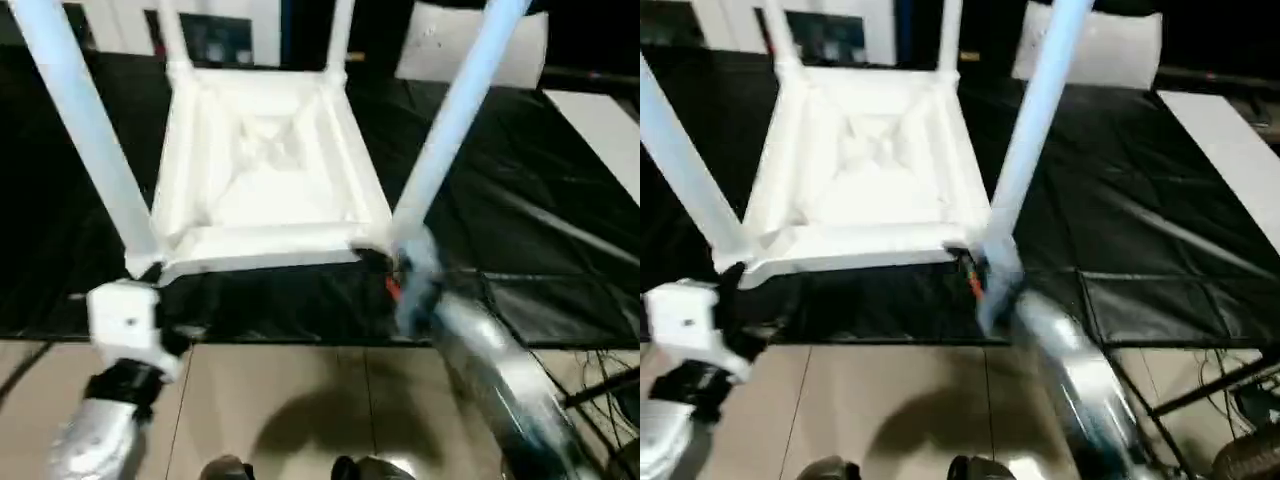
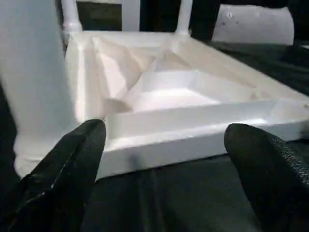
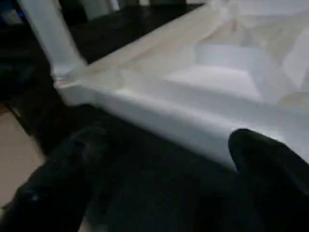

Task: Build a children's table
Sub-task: Move to table

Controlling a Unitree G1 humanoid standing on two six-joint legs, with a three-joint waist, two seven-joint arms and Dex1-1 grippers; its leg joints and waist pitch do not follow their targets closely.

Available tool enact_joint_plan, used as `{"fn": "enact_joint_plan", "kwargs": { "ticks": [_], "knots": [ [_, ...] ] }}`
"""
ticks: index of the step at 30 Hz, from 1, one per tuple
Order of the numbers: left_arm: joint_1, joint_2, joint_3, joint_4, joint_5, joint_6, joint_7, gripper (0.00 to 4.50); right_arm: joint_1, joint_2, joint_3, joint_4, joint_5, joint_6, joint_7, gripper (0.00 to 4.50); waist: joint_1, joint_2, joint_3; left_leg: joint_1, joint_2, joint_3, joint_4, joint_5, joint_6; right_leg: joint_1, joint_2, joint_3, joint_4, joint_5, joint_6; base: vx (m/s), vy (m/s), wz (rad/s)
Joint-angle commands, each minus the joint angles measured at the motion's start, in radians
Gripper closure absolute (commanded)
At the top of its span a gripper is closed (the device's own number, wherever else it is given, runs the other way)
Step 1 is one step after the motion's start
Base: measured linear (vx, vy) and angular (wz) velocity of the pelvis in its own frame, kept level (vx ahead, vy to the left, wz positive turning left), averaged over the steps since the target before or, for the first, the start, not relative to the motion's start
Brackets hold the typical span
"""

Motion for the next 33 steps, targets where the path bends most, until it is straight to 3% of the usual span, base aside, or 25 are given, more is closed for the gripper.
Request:
{"fn": "enact_joint_plan", "kwargs": {
  "ticks": [1, 2, 5, 6, 8, 9, 10, 11, 12, 13, 14, 15, 16, 18, 19, 20, 21, 22, 24, 25, 26, 27, 28, 30, 33],
  "knots": [
    [0.009, 0.007, -0.022, -0.013, 0.022, -0.005, 0.009, 0.22, 0.025, -0.006, -0.006, -0.082, 0.003, 0.017, -0.033, 0.00, -0.004, 0.019, -0.065, -0.005, 0.065, -0.019, -0.071, -0.018, 0.085, 0.061, -0.085, 0.076, -0.047, 0.056, -0.176, 0.000, 0.000, 0.00],
    [0.010, 0.010, -0.027, -0.009, 0.030, -0.014, 0.009, 0.22, 0.058, 0.001, -0.012, -0.107, -0.003, 0.011, -0.046, 0.00, -0.010, 0.016, -0.062, -0.012, 0.063, -0.022, -0.080, -0.101, 0.073, 0.069, -0.090, 0.072, -0.059, -0.080, -0.158, 0.000, 0.000, 0.00],
    [0.002, 0.010, -0.045, 0.006, 0.043, -0.022, 0.008, 0.22, 0.134, 0.024, -0.036, -0.179, -0.026, 0.044, -0.091, 0.00, -0.018, 0.022, -0.043, 0.025, 0.059, -0.025, -0.089, -0.371, 0.007, 0.049, -0.087, 0.066, -0.106, -0.530, -0.060, 0.000, 0.000, 0.00],
    [0.002, 0.010, -0.045, 0.006, 0.043, -0.022, 0.008, 0.22, 0.134, 0.024, -0.036, -0.179, -0.026, 0.044, -0.091, 0.00, -0.027, 0.021, -0.030, 0.050, 0.052, -0.029, -0.089, -0.501, -0.005, 0.042, -0.076, 0.046, -0.124, -0.707, -0.023, 0.000, 0.000, 0.00],
    [-0.009, 0.019, -0.061, 0.020, 0.054, -0.025, 0.006, 0.22, 0.154, 0.014, -0.048, -0.216, -0.020, 0.071, -0.129, 0.00, -0.044, 0.034, -0.015, 0.121, 0.041, -0.029, -0.062, -0.661, -0.007, 0.011, -0.042, -0.020, -0.181, -0.875, 0.039, 0.000, 0.000, 0.00],
    [-0.014, 0.019, -0.068, 0.027, 0.058, -0.026, 0.007, 0.22, 0.165, 0.000, -0.048, -0.235, -0.018, 0.079, -0.141, 0.00, -0.069, 0.049, -0.007, 0.142, 0.060, -0.040, -0.078, -0.779, -0.011, 0.032, -0.008, -0.090, -0.174, -0.793, 0.064, 0.000, 0.000, 0.00],
    [-0.016, 0.019, -0.071, 0.030, 0.059, -0.026, 0.007, 0.22, 0.169, -0.006, -0.047, -0.243, -0.017, 0.082, -0.145, 0.00, -0.066, 0.061, -0.005, 0.105, 0.095, -0.050, -0.131, -0.856, -0.017, 0.081, -0.007, -0.092, -0.098, -0.666, 0.056, 0.000, 0.000, 0.00],
    [-0.017, 0.019, -0.074, 0.033, 0.059, -0.027, 0.006, 0.22, 0.172, -0.012, -0.046, -0.246, -0.016, 0.085, -0.144, 0.00, -0.014, 0.083, -0.012, 0.035, 0.130, -0.023, -0.213, -0.996, -0.036, 0.153, -0.008, -0.067, 0.115, -0.302, 0.003, 0.000, 0.000, 0.00],
    [-0.017, 0.019, -0.076, 0.035, 0.060, -0.028, 0.005, 0.22, 0.175, -0.011, -0.047, -0.250, -0.017, 0.089, -0.143, 0.00, -0.010, 0.058, -0.004, 0.061, 0.168, -0.029, -0.225, -1.002, -0.001, 0.132, -0.033, 0.000, 0.161, -0.347, 0.014, 0.021, -0.057, -0.09],
    [-0.016, 0.020, -0.080, 0.038, 0.061, -0.032, 0.005, 0.22, 0.176, -0.014, -0.045, -0.254, -0.021, 0.094, -0.134, 0.00, -0.004, 0.054, -0.010, 0.086, 0.145, -0.026, -0.185, -0.970, -0.003, 0.118, -0.052, 0.036, 0.121, -0.443, 0.012, 0.082, -0.084, 0.08],
    [-0.014, 0.021, -0.083, 0.040, 0.062, -0.034, 0.004, 0.22, 0.175, -0.016, -0.044, -0.255, -0.025, 0.098, -0.130, 0.00, 0.015, -0.006, -0.047, -0.011, -0.019, -0.029, 0.026, -0.519, 0.082, 0.190, -0.145, 0.102, -0.077, -0.958, 0.177, 0.082, -0.084, 0.08],
    [-0.012, 0.020, -0.087, 0.041, 0.064, -0.037, 0.004, 0.22, 0.174, -0.018, -0.043, -0.256, -0.030, 0.100, -0.130, 0.00, 0.018, -0.004, -0.047, -0.078, -0.032, -0.054, 0.216, -0.166, 0.155, 0.193, -0.258, 0.145, -0.168, -1.112, 0.126, 0.079, -0.036, 0.38],
    [-0.003, 0.019, -0.092, 0.039, 0.067, -0.042, 0.005, 0.22, 0.171, -0.024, -0.039, -0.253, -0.033, 0.095, -0.124, 0.00, 0.027, -0.001, -0.039, -0.119, -0.020, -0.071, 0.218, -0.126, 0.152, 0.209, -0.262, 0.107, -0.158, -0.964, 0.096, 0.108, -0.004, 0.52],
    [0.000, 0.019, -0.093, 0.037, 0.068, -0.043, 0.005, 0.22, 0.170, -0.026, -0.038, -0.252, -0.034, 0.092, -0.120, 0.00, 0.027, 0.018, -0.045, -0.117, 0.000, -0.064, 0.190, -0.077, 0.141, 0.229, -0.267, 0.039, -0.168, -0.809, 0.024, 0.133, 0.010, 0.55],
    [0.016, 0.017, -0.092, 0.029, 0.068, -0.046, 0.013, 0.22, 0.174, -0.035, -0.033, -0.254, -0.019, 0.092, -0.117, 0.00, 0.015, 0.057, -0.048, -0.018, 0.029, -0.060, 0.076, -0.053, 0.128, 0.223, -0.168, -0.006, -0.173, -0.692, -0.059, 0.202, 0.054, 0.54],
    [0.025, 0.016, -0.091, 0.025, 0.065, -0.046, 0.018, 0.22, 0.174, -0.043, -0.027, -0.254, -0.021, 0.090, -0.111, 0.00, 0.014, 0.063, -0.043, 0.026, 0.039, -0.065, 0.027, -0.094, 0.102, 0.226, -0.107, -0.039, -0.157, -0.627, -0.073, 0.202, 0.054, 0.54],
    [0.046, 0.009, -0.086, 0.013, 0.050, -0.056, 0.018, 0.22, 0.175, -0.057, -0.021, -0.253, -0.022, 0.084, -0.091, 0.00, -0.015, 0.094, -0.028, 0.063, 0.081, -0.144, -0.079, -0.230, 0.145, 0.183, 0.013, -0.073, -0.010, -0.388, -0.036, 0.253, 0.072, 0.22],
    [0.058, 0.004, -0.084, 0.005, 0.040, -0.064, 0.018, 0.22, 0.175, -0.067, -0.017, -0.252, -0.024, 0.079, -0.078, 0.00, -0.035, 0.080, -0.094, 0.179, 0.168, -0.238, -0.069, -0.092, 0.318, 0.068, 0.006, -0.011, 0.126, -0.270, 0.037, 0.283, 0.033, 0.11],
    [0.071, 0.002, -0.082, -0.001, 0.037, -0.068, 0.018, 0.22, 0.175, -0.074, -0.015, -0.250, -0.024, 0.075, -0.067, 0.00, -0.035, 0.090, -0.109, 0.172, 0.154, -0.229, -0.002, 0.404, 0.428, -0.006, -0.019, 0.029, 0.157, -0.162, 0.095, 0.252, 0.013, 0.11],
    [0.102, -0.005, -0.081, -0.010, 0.037, -0.073, 0.025, 0.22, 0.174, -0.088, -0.013, -0.244, -0.027, 0.064, -0.047, 0.00, -0.020, 0.066, -0.118, 0.090, 0.089, -0.134, 0.045, 1.199, 0.351, -0.019, -0.039, 0.069, 0.121, 0.189, 0.171, 0.000, 0.000, 0.00],
    [0.118, -0.010, -0.080, -0.014, 0.028, -0.085, 0.023, 0.22, 0.173, -0.090, -0.015, -0.240, -0.024, 0.061, -0.039, 0.00, -0.019, 0.047, -0.119, 0.066, 0.058, -0.115, 0.053, 1.289, 0.294, -0.012, -0.049, 0.092, 0.082, 0.326, 0.153, 0.000, 0.000, 0.00],
    [0.138, -0.021, -0.076, -0.020, 0.031, -0.112, 0.034, 0.09, 0.171, -0.091, -0.019, -0.236, -0.021, 0.060, -0.032, 0.00, -0.022, -0.011, -0.109, -0.005, -0.045, -0.051, 0.035, 0.879, 0.185, 0.024, -0.056, 0.124, -0.021, 0.529, 0.107, -0.199, 0.016, 0.05],
    [0.165, -0.035, -0.072, -0.030, 0.024, -0.143, 0.041, 0.09, 0.169, -0.095, -0.022, -0.232, -0.018, 0.059, -0.022, 0.00, -0.017, -0.007, -0.090, 0.004, -0.045, -0.056, 0.017, 0.286, 0.135, 0.026, -0.108, 0.150, -0.056, 0.263, 0.044, -0.067, -0.044, 0.12],
    [0.212, -0.057, -0.067, -0.042, 0.027, -0.209, 0.059, 0.09, 0.167, -0.105, -0.026, -0.230, -0.008, 0.057, -0.007, 0.00, -0.021, -0.013, -0.098, -0.011, -0.011, -0.081, -0.014, 0.032, 0.126, 0.071, -0.122, 0.150, -0.044, 0.109, -0.026, -0.019, -0.062, 0.11],
    [0.282, -0.072, -0.069, -0.052, 0.023, -0.281, 0.064, 0.09, 0.159, -0.107, -0.027, -0.222, -0.005, 0.053, -0.006, 0.00, -0.024, 0.010, -0.073, 0.004, 0.029, -0.068, -0.060, -0.200, 0.123, 0.048, -0.090, 0.124, -0.065, -0.143, -0.152, -0.011, -0.065, 0.13]
  ]
}}
